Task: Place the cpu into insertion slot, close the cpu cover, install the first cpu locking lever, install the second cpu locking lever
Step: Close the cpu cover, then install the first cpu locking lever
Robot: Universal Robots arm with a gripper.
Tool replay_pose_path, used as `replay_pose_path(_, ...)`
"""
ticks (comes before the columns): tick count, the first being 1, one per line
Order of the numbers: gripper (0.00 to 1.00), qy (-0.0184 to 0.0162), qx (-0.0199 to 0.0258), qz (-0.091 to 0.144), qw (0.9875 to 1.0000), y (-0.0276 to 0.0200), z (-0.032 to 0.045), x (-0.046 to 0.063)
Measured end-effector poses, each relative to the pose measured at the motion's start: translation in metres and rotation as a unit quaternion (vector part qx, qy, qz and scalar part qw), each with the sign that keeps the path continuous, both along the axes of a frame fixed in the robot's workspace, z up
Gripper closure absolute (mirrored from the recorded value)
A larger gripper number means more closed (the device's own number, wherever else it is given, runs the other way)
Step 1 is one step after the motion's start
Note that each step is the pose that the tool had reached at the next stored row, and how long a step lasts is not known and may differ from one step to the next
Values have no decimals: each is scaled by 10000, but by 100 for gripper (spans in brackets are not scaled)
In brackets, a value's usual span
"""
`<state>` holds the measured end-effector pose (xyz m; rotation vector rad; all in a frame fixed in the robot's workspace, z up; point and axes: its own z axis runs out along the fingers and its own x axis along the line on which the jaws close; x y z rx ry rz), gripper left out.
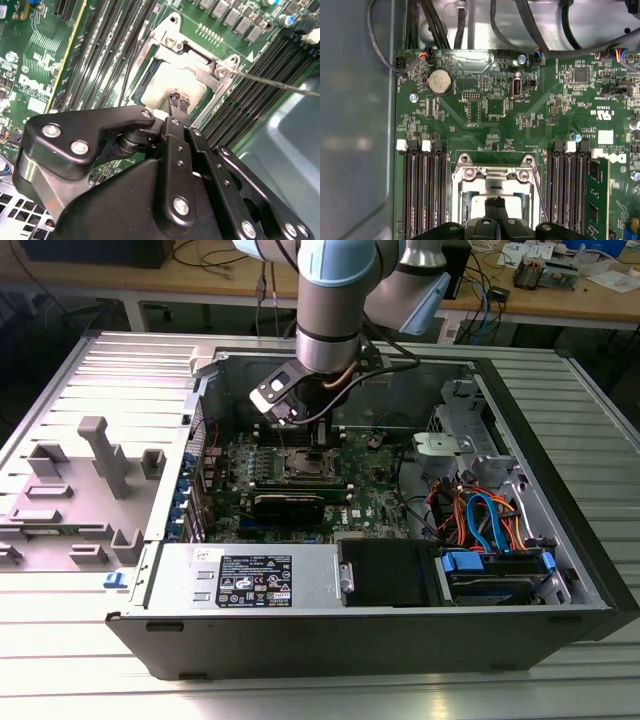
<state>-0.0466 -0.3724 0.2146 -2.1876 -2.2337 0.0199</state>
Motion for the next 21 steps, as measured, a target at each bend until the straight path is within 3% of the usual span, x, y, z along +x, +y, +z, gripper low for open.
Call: replay_pose_path(21,89,17,-8,0,10000,1,-1,76)
